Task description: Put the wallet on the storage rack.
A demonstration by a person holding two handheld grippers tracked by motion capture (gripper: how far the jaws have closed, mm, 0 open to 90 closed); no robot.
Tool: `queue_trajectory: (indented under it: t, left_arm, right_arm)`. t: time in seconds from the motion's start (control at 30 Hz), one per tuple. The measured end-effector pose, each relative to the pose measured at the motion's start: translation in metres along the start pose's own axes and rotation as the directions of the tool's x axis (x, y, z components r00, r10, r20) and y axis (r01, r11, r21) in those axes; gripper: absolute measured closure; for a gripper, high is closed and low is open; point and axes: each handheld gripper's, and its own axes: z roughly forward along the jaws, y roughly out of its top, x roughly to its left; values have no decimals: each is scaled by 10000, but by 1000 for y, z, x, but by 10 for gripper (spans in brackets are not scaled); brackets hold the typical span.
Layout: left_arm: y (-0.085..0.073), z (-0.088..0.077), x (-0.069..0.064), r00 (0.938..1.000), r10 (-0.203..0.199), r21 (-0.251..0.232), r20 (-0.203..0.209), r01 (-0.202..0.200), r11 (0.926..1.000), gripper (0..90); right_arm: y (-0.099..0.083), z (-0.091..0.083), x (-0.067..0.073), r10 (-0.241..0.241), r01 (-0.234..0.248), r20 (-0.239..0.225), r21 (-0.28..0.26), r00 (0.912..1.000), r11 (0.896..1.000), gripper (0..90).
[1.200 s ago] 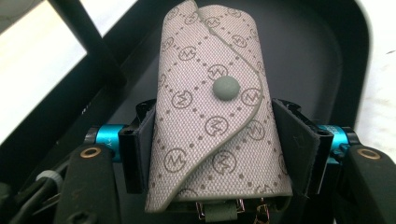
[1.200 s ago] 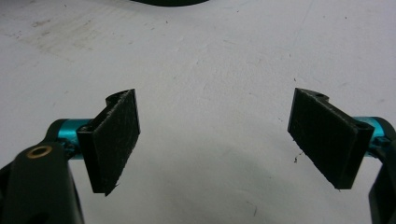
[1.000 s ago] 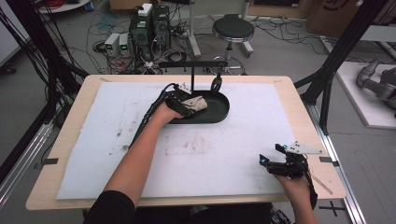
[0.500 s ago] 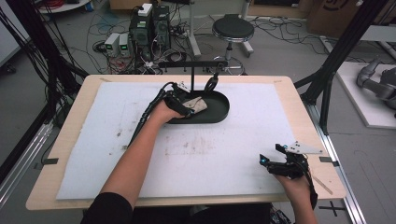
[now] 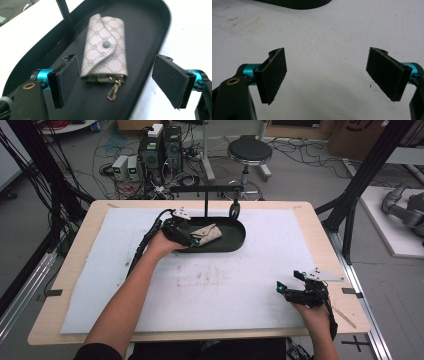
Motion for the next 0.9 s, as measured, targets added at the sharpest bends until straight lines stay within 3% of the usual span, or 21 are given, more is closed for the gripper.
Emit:
queue_trajectory:
  t: [0.27, 0.9]
  left_arm:
    - [-20, -32, -14, 9999, 54, -513, 108, -48, 9987, 212]
    - [-74, -83, -45, 9998, -143, -1166, -118, 128, 9931, 207]
  right_arm:
    - [6, 8, -1, 12, -12, -76, -103, 10000, 9999, 172]
    - [17, 22, -3, -8, 0, -259, -309, 9997, 9995, 172]
